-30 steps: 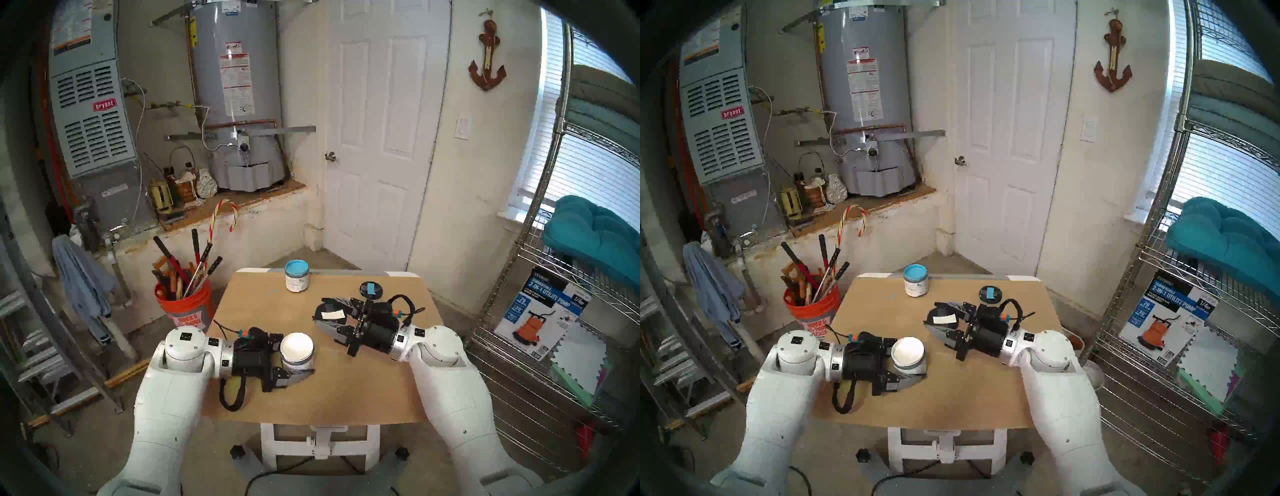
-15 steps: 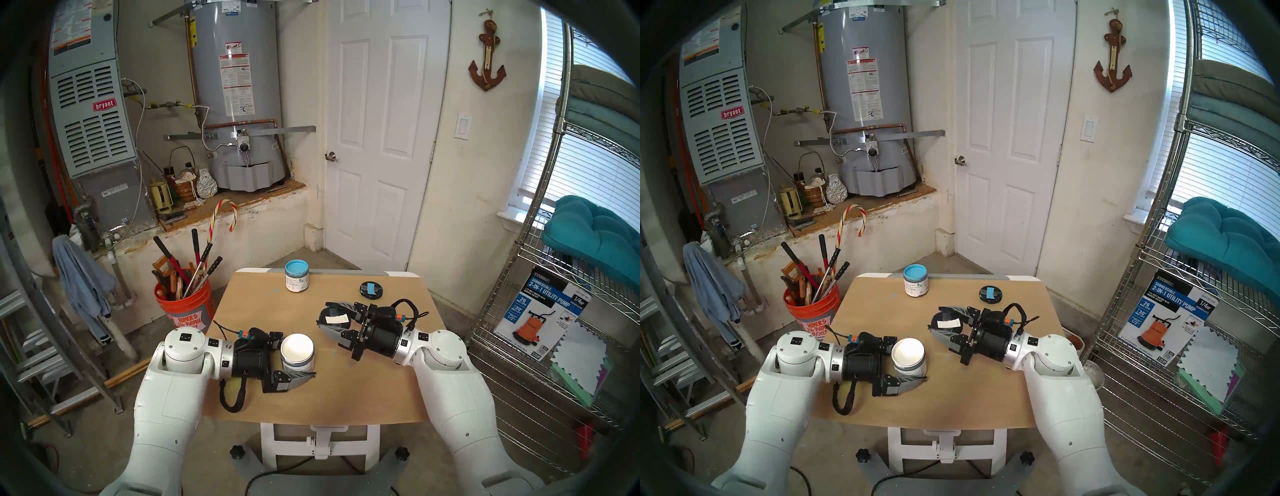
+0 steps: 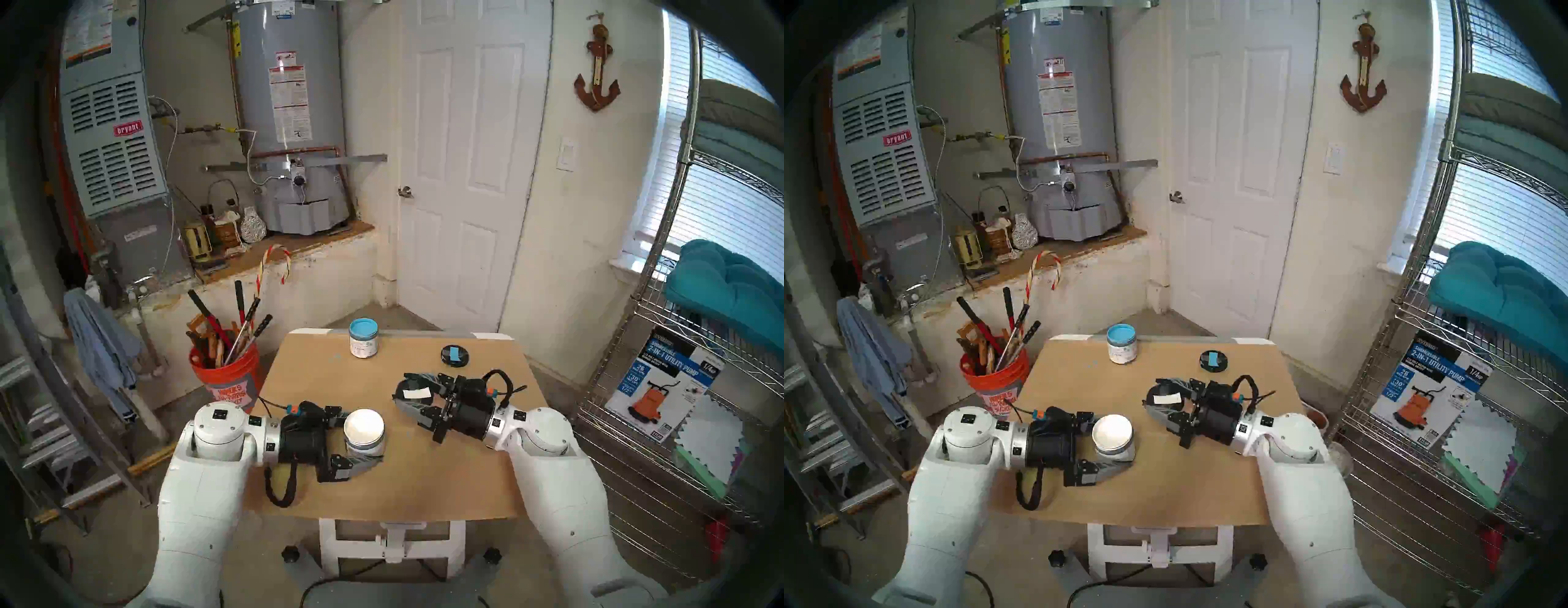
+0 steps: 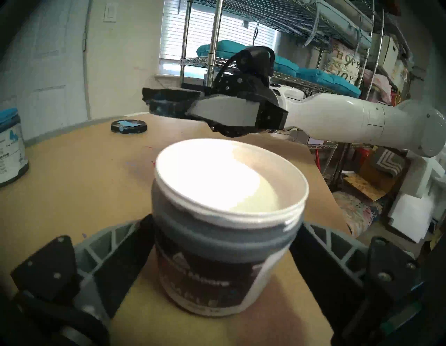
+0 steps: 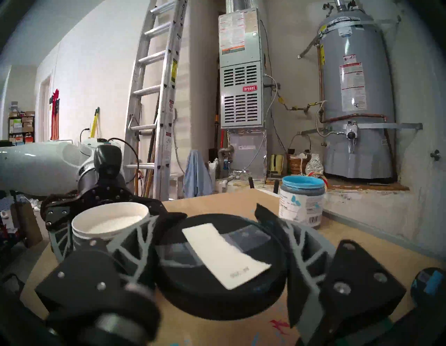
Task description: Open paint jar
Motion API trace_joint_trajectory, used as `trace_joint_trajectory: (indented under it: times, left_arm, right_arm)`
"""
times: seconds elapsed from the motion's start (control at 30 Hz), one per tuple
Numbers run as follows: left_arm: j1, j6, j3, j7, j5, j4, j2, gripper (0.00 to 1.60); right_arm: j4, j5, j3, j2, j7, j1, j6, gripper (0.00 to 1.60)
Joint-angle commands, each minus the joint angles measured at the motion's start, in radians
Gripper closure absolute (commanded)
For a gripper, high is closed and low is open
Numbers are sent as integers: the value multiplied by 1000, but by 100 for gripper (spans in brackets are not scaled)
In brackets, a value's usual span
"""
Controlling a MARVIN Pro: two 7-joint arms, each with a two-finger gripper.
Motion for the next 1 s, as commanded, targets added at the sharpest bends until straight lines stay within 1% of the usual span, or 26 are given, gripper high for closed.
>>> trace_joint_trajectory:
  times: [0.0,0.23,0.4,0.97]
  left_arm:
    - [25,11,-10,1,-19,-48,5,0]
    - [63,28,-27,1,-23,-93,16,0]
    - [85,26,-40,1,-27,-108,22,0]
    - [87,23,-51,1,-28,-104,39,0]
  right_arm:
    - [3,-3,-1,-5,-3,22,-14,109]
    - [1,-14,2,-9,-9,22,-14,108]
    - [8,-18,3,-8,-13,26,-17,108]
    - [6,-8,7,-5,-3,19,-9,107]
